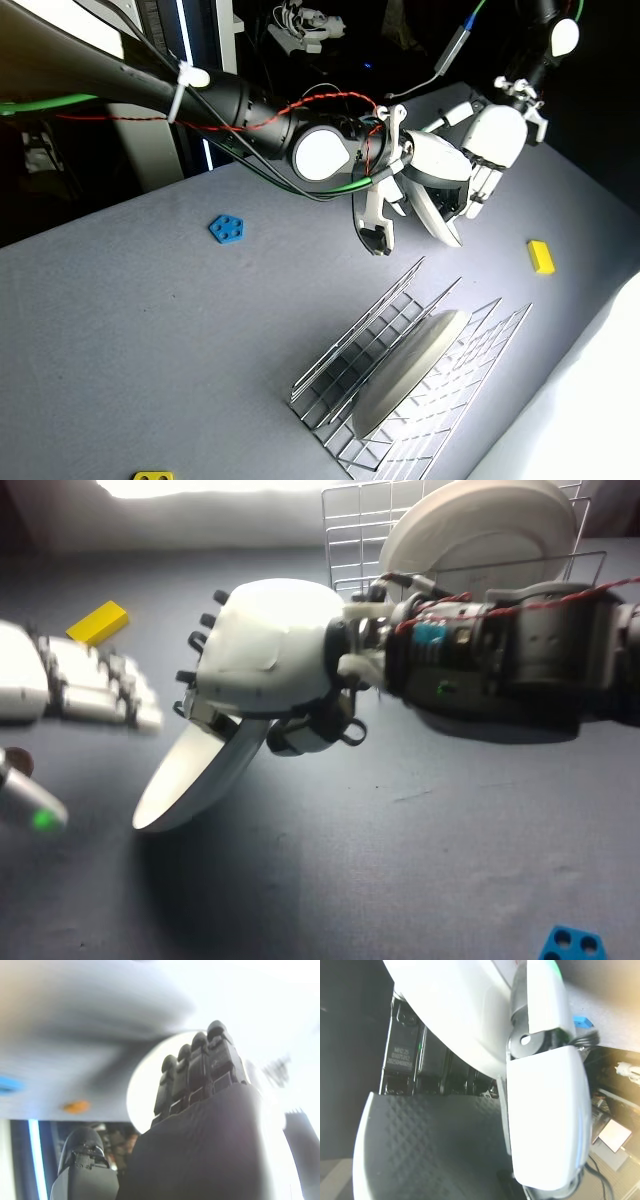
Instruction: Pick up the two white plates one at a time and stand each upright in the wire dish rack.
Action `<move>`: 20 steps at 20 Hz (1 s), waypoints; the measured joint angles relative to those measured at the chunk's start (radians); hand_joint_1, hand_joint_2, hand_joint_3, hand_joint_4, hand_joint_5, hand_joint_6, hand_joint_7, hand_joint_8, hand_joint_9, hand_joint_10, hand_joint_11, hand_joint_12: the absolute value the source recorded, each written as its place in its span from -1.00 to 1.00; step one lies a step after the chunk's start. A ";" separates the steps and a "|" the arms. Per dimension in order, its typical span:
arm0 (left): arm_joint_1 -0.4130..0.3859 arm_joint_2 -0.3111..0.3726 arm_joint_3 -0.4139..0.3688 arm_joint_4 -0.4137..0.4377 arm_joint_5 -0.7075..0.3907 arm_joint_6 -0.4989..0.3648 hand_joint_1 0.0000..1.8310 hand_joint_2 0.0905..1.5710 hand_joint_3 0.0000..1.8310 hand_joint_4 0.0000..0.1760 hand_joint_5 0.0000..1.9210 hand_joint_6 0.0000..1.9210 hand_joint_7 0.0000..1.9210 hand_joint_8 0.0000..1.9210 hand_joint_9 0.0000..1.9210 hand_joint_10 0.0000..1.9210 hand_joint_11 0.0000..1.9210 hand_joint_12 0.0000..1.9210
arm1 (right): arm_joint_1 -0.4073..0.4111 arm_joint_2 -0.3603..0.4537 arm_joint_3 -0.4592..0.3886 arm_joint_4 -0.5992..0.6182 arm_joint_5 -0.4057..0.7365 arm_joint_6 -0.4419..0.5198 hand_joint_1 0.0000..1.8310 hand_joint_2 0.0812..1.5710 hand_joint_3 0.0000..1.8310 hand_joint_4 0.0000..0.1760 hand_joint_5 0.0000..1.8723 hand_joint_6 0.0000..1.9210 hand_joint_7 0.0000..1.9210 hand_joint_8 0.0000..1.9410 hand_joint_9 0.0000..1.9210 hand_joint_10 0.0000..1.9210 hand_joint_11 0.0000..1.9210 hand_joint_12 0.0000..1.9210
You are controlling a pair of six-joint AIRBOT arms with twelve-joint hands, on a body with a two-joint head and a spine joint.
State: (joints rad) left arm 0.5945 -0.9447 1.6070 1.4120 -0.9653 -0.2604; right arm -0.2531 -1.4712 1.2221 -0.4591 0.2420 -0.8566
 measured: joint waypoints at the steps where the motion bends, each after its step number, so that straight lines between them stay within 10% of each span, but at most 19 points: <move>1: -0.036 0.010 -0.007 -0.001 -0.002 -0.003 -1.00 0.28 -1.00 -1.00 -0.94 -1.00 -0.95 -0.99 -0.97 -0.99 -0.98 -0.99 | 0.008 0.018 -0.016 -0.001 -0.013 0.034 0.51 0.35 -1.00 -1.00 0.00 0.01 0.06 -0.09 0.06 0.11 -0.10 0.17; 20: -0.105 0.045 -0.057 0.095 -0.023 -0.026 -1.00 0.28 -1.00 -1.00 -0.93 -1.00 -0.95 -1.00 -0.98 -1.00 -0.99 -0.97 | 0.193 0.130 -0.065 -0.005 -0.210 0.580 0.51 0.36 -1.00 -1.00 -0.01 0.04 0.03 -0.03 0.05 0.12 -0.12 0.20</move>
State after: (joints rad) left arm 0.4892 -0.8997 1.5501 1.5074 -0.9878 -0.2863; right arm -0.0605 -1.3411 1.1568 -0.4637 0.0319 -0.2764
